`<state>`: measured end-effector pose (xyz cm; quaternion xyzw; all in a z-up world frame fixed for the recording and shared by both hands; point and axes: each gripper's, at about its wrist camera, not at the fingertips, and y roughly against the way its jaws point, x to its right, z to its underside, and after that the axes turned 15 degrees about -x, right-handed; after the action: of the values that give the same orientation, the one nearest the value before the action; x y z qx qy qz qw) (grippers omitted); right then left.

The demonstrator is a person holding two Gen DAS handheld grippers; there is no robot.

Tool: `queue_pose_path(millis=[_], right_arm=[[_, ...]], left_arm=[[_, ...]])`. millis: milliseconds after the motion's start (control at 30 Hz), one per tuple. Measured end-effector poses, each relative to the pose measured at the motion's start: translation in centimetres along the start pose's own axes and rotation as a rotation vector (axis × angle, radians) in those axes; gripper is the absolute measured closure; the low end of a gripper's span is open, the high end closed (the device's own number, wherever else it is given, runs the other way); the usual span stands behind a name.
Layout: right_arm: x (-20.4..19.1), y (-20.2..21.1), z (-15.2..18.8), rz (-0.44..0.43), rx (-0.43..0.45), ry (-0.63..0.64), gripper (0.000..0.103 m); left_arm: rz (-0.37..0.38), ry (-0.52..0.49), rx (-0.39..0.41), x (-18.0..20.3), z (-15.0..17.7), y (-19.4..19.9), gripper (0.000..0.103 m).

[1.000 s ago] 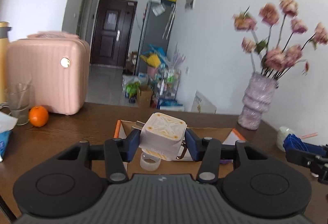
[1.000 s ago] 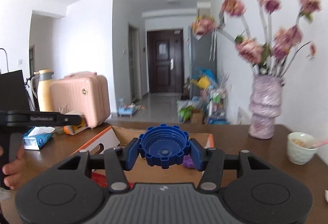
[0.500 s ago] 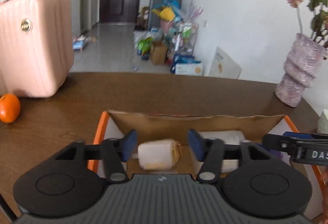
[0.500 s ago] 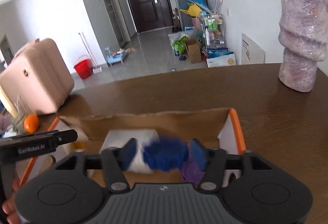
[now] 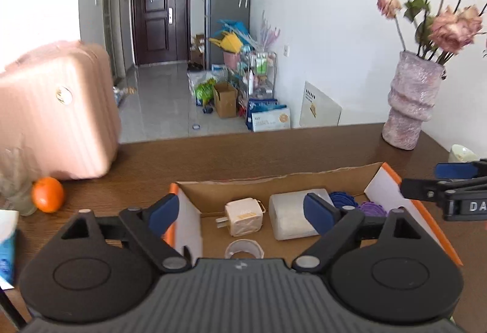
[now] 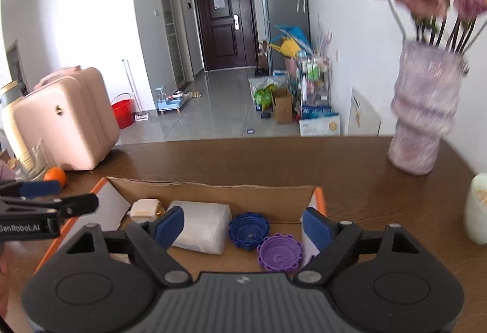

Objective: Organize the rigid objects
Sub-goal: 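Withdraw both tools from the box back over the table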

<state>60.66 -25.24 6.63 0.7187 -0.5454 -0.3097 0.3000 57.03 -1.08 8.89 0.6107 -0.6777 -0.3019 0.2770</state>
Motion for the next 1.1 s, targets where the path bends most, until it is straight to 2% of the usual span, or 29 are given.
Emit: queue_pose_path(millis=[133, 300, 467, 667, 733, 967, 1100], right_arm=[[-1.0, 4.5, 1.1, 0.046, 0.017, 0.065, 0.014], [-1.7, 10.0, 3.2, 0.097, 0.057, 0.127, 0.009], [-1.6, 15.6, 7.1, 0.081, 0.120, 0.123, 0.009], [-1.4, 21.9, 14.3, 0.043, 0.227, 0.121, 0.008], [-1.3, 23.6, 16.8, 0.027, 0.266, 0.107, 0.002], [-1.4, 27.8, 24.1, 0.011, 0.372, 0.080, 0.000], [-1.9, 28.7, 27.6, 0.054, 0.403, 0.071, 0.000]], left_arm=[[-0.015, 0.016, 0.041, -0.7, 1.2, 4.7, 0.005], [-0.042, 0.049, 0.096, -1.6, 3.0, 10.6, 0.002], [-0.047, 0.066, 0.168, -2.0, 6.6, 16.5, 0.000], [-0.022, -0.002, 0.271, -1.2, 13.7, 23.0, 0.000], [-0.021, -0.040, 0.317, -0.7, 16.7, 24.7, 0.000], [-0.090, -0.099, 0.462, 0.9, 25.6, 28.6, 0.000], [-0.143, -0.077, 0.521, 1.2, 30.0, 29.7, 0.000]])
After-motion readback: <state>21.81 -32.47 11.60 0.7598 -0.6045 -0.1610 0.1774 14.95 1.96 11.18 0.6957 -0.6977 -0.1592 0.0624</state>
